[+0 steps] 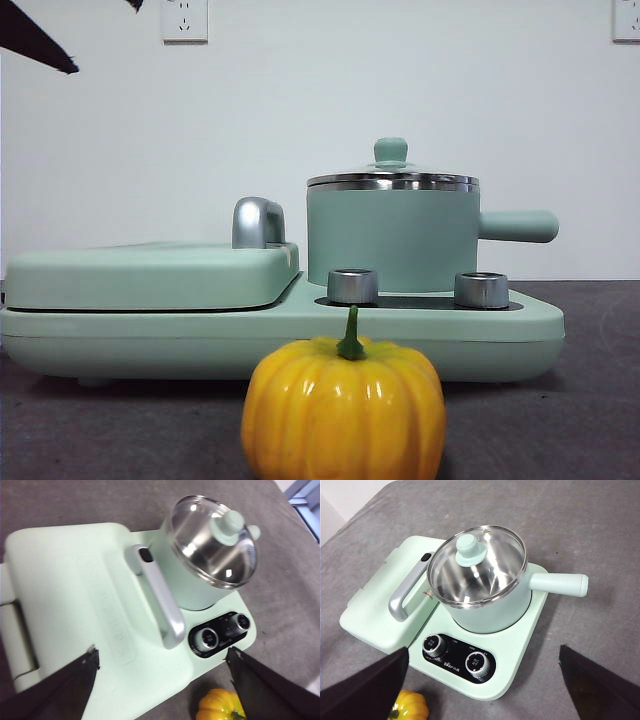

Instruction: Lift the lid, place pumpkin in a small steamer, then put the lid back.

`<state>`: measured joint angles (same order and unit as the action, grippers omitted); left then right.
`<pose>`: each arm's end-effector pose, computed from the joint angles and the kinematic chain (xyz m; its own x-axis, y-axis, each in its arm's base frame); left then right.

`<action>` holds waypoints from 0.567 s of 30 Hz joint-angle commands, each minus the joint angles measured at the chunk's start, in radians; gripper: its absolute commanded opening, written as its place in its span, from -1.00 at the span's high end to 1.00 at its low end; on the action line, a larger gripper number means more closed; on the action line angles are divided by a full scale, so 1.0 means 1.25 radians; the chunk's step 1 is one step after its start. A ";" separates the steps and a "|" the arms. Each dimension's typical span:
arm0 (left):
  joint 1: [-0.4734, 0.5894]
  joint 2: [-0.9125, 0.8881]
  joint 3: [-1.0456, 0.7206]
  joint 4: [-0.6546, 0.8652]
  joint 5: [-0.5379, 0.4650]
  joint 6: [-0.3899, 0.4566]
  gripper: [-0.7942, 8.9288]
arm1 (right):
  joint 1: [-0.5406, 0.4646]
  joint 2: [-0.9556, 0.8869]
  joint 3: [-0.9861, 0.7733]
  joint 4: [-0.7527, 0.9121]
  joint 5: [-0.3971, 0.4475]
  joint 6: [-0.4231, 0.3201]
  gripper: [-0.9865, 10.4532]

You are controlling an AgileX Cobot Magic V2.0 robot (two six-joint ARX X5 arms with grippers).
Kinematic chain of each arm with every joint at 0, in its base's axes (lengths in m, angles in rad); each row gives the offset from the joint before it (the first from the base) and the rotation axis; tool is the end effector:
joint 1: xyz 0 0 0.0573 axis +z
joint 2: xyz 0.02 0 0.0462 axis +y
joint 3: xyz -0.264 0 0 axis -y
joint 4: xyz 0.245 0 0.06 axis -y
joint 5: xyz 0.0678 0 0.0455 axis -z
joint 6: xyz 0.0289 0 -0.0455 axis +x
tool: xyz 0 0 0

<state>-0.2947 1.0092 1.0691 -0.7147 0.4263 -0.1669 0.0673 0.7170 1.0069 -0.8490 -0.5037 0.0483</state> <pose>0.1831 -0.0681 0.3442 0.5709 -0.6054 -0.5545 0.4735 0.7946 -0.3801 0.1164 0.0218 0.3551 0.7083 0.5315 -0.4645 -0.4410 0.8470 0.2967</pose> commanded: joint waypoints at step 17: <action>-0.171 0.329 0.310 0.009 0.009 0.089 -0.02 | 0.003 0.005 0.015 0.005 -0.084 0.003 -0.02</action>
<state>-0.4965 1.3891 1.4166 -0.7074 0.4305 -0.0994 0.0673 0.7170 1.0069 -0.8490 -0.6033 0.0494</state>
